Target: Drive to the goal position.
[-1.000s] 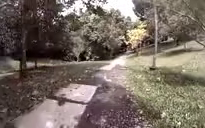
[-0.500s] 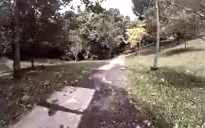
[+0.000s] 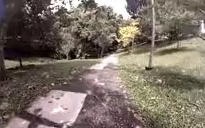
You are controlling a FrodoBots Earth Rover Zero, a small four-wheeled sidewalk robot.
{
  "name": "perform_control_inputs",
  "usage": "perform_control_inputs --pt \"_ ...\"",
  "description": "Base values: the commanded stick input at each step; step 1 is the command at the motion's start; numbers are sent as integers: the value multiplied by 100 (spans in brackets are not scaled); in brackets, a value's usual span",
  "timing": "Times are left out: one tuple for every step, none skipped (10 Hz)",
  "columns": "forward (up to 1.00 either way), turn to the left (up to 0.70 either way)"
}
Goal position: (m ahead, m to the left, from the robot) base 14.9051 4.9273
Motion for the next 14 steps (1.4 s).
perform_control_inputs --pt "50 -11" --pt "50 0" --pt "50 0" --pt "50 0" --pt "50 2" --pt "50 35" --pt "50 40" --pt "50 25" --pt "50 11" --pt "50 0" --pt "50 0" --pt "50 0" --pt "50 0" --pt "50 9"
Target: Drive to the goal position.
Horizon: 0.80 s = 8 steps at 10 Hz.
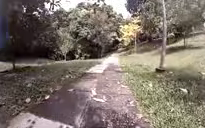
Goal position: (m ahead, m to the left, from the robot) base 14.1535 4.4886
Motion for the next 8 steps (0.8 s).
perform_control_inputs --pt "50 31" --pt "50 0" --pt "50 0" --pt "50 0" --pt "50 0" --pt "50 0" --pt "50 -7" --pt "50 -7"
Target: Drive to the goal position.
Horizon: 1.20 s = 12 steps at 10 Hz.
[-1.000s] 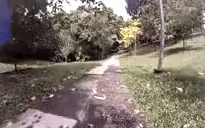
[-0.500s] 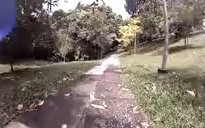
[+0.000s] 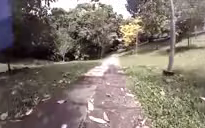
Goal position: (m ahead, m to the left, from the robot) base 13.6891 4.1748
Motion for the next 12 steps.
perform_control_inputs --pt "50 0" --pt "50 0" --pt "50 0" --pt "50 0" --pt "50 0" --pt "50 0" --pt "50 0" --pt "50 0" --pt "50 0" --pt "50 0" --pt "50 0" --pt "50 0"
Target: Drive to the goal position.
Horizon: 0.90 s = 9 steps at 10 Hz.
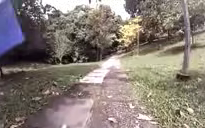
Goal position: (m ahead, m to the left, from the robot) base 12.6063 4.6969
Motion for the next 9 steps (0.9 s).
perform_control_inputs --pt "50 0" --pt "50 0" --pt "50 0" --pt "50 0" --pt "50 0" --pt "50 0" --pt "50 0" --pt "50 0" --pt "50 0"
